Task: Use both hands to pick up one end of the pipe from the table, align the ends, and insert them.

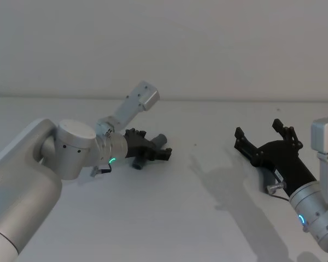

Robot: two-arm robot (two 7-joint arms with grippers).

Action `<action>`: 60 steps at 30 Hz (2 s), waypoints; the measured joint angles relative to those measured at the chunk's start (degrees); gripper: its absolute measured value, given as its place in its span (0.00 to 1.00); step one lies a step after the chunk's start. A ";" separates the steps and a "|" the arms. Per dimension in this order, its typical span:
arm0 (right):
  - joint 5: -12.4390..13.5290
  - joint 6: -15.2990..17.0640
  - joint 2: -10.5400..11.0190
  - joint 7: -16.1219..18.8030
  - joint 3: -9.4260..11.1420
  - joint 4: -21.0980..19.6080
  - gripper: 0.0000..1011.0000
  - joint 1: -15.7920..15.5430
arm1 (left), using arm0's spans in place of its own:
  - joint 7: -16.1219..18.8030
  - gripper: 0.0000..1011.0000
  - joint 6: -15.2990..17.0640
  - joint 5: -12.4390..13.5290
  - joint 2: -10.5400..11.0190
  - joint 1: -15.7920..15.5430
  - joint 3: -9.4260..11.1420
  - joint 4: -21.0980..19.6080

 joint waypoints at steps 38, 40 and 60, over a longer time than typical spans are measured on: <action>0.00 0.00 0.00 0.00 0.00 0.00 0.99 0.00 | -0.52 0.69 0.83 0.73 -0.43 -0.26 -0.20 0.67; 0.00 0.00 0.00 0.00 0.00 0.00 0.99 0.00 | -0.52 0.68 0.83 0.74 -0.43 -0.26 -0.20 0.68; -0.21 0.24 0.15 0.35 -0.03 -0.03 0.99 0.14 | -0.49 0.56 0.91 0.80 -0.42 -0.25 -0.20 0.73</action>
